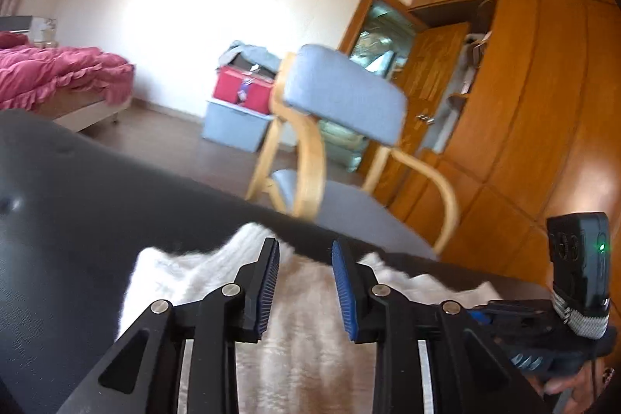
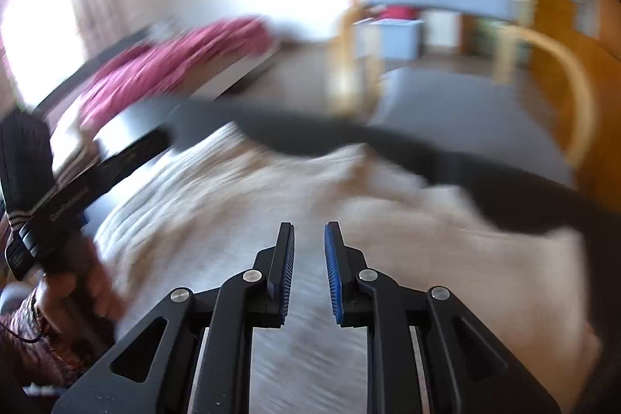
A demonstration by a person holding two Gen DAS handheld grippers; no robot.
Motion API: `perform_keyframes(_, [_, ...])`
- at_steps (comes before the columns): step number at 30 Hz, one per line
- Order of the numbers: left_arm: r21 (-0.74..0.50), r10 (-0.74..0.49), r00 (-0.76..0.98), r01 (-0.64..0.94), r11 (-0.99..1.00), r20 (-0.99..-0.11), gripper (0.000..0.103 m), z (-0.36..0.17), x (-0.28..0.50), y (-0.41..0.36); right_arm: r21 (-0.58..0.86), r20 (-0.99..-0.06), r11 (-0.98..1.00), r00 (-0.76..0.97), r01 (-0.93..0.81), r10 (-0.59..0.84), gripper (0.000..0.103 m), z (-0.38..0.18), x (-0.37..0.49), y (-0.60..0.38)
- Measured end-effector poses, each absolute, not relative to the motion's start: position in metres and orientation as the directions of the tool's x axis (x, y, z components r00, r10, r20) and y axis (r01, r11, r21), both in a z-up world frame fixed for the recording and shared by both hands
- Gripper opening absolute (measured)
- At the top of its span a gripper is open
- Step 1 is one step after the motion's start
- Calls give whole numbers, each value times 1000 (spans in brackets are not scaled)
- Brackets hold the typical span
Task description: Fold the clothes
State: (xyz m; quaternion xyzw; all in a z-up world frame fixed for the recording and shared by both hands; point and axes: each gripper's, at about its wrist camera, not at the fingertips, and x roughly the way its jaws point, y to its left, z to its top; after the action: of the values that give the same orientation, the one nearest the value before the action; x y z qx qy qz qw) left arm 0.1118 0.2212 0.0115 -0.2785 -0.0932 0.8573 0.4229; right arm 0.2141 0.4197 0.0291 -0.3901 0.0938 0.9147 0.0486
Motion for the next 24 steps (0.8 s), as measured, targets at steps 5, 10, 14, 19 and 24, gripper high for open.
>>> perform_keyframes(5, [-490,707,-430,-516,-703,-562,28,-18,72,221,44,-743,-945,-643,-325,187,37,2,183,434])
perform_keyframes(10, [-451,676,-461,-511,-732,-574,28,-17,74,224,114,-720,-927,-673,-357,171,37,4,196,443])
perform_keyframes(14, [-412,647,-480,-510,-755,-593,28,-17,76,227,161,-659,-931,-738,-327,145,37,16,204,438])
perform_keyframes(19, [-392,634,-485,-512,-764,-603,28,-18,77,229,221,-665,-957,-747,-186,-8,37,25,202,408])
perform_keyframes(24, [-389,631,-485,-511,-767,-606,28,-18,76,231,178,-720,-964,-694,-196,8,37,4,181,398])
